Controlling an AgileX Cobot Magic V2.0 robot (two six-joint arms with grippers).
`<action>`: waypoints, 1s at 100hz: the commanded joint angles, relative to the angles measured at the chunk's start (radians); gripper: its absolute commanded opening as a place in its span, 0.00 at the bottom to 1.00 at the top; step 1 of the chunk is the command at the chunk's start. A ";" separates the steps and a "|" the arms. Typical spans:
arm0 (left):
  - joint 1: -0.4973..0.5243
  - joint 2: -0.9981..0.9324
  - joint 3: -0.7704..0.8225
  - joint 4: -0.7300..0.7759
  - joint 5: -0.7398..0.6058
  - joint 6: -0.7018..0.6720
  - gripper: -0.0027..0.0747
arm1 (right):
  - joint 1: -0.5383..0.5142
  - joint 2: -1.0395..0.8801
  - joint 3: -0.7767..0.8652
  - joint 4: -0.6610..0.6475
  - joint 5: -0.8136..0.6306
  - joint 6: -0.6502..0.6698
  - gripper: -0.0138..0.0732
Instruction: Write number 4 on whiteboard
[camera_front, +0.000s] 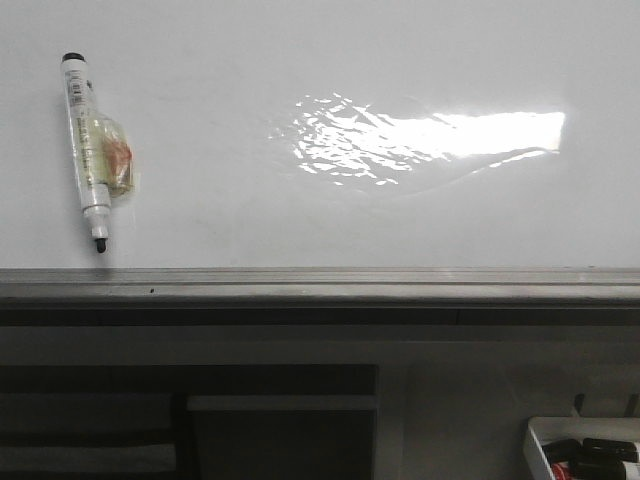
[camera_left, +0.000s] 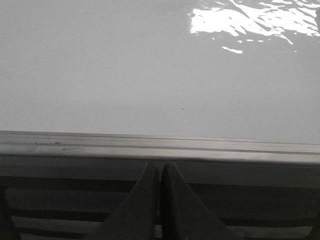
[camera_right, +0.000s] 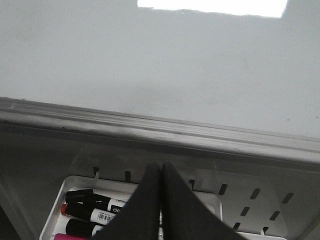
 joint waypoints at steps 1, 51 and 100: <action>0.003 -0.027 0.016 -0.008 -0.078 -0.008 0.01 | -0.007 -0.018 0.026 0.004 -0.018 0.001 0.09; 0.003 -0.027 0.016 0.124 -0.078 0.018 0.01 | -0.007 -0.018 0.026 -0.014 -0.021 0.001 0.09; 0.003 -0.027 0.016 0.169 -0.183 0.018 0.01 | -0.007 -0.018 0.026 -0.014 -0.259 0.001 0.09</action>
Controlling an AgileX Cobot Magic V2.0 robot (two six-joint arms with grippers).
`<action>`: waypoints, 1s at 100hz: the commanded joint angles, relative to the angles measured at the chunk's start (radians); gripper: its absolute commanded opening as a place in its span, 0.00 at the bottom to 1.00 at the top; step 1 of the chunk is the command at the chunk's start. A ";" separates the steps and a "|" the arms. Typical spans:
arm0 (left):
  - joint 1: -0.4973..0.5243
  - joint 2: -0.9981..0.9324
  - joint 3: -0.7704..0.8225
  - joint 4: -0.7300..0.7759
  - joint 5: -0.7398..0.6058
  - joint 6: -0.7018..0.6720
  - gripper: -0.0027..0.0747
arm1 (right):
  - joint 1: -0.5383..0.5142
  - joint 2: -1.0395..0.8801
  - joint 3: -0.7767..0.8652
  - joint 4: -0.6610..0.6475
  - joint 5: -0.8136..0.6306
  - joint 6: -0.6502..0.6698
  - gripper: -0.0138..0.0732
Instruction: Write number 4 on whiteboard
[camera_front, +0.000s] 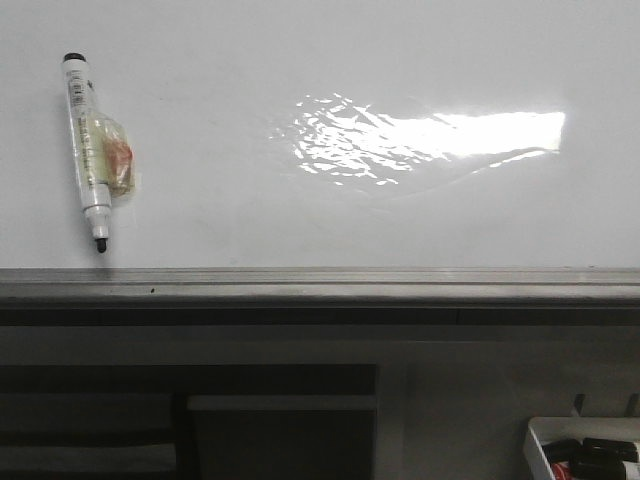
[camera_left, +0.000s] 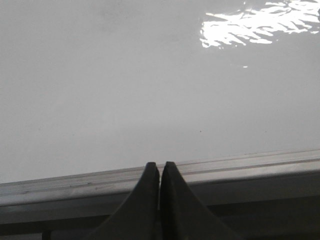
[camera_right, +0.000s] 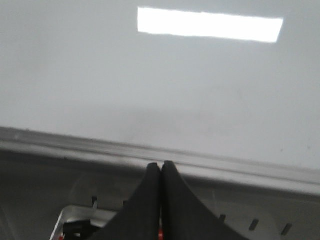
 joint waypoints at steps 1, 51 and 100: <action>0.003 -0.027 0.016 -0.011 -0.095 0.000 0.01 | -0.007 -0.018 0.022 -0.010 -0.135 0.001 0.09; 0.005 -0.027 0.006 -0.040 -0.292 -0.006 0.01 | -0.007 -0.018 0.022 -0.010 -0.113 0.001 0.09; 0.049 0.174 -0.225 -0.028 -0.195 -0.006 0.01 | -0.007 0.265 -0.167 0.142 0.037 0.001 0.09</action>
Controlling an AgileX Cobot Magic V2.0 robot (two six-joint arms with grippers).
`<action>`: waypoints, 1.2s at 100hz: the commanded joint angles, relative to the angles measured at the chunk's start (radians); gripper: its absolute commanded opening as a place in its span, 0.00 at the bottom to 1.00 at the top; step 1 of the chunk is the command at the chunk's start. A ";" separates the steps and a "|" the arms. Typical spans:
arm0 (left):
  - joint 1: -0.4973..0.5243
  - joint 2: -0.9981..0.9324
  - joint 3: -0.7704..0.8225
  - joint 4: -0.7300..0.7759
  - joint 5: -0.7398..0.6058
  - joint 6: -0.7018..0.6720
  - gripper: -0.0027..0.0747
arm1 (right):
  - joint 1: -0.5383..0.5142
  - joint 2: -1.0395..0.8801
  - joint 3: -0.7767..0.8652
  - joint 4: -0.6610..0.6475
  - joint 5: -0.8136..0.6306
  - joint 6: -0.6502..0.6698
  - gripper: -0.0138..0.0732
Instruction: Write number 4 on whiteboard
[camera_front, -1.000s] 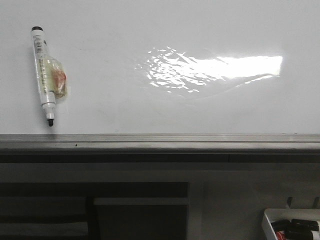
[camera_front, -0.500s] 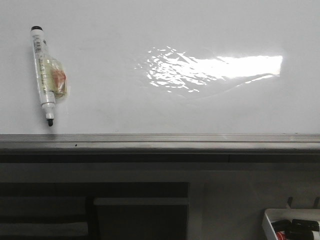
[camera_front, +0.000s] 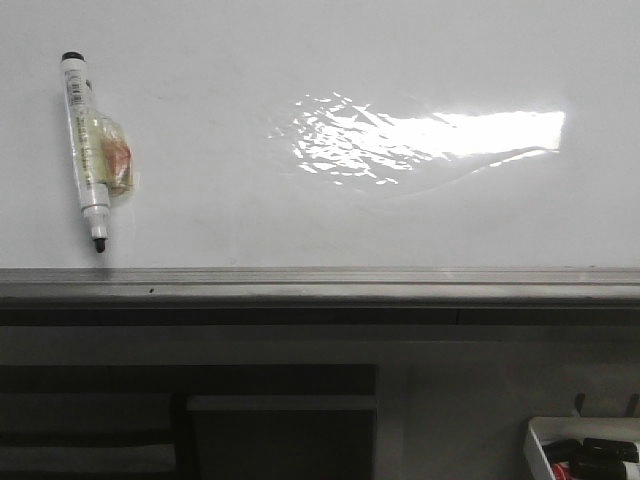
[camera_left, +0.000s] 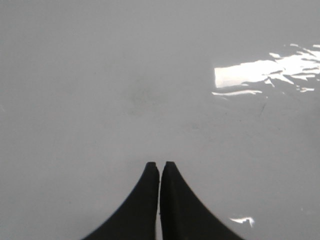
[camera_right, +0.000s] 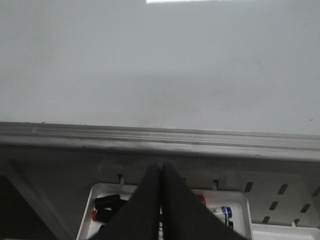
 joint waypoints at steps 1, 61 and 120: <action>0.001 0.062 -0.065 0.004 -0.108 -0.006 0.01 | -0.007 0.091 -0.082 0.013 -0.054 0.001 0.09; -0.040 0.292 -0.043 -0.067 -0.445 -0.024 0.51 | -0.007 0.237 -0.115 0.013 -0.237 0.001 0.09; -0.678 0.664 -0.044 -0.111 -0.649 -0.121 0.51 | 0.011 0.237 -0.115 0.013 -0.241 0.001 0.09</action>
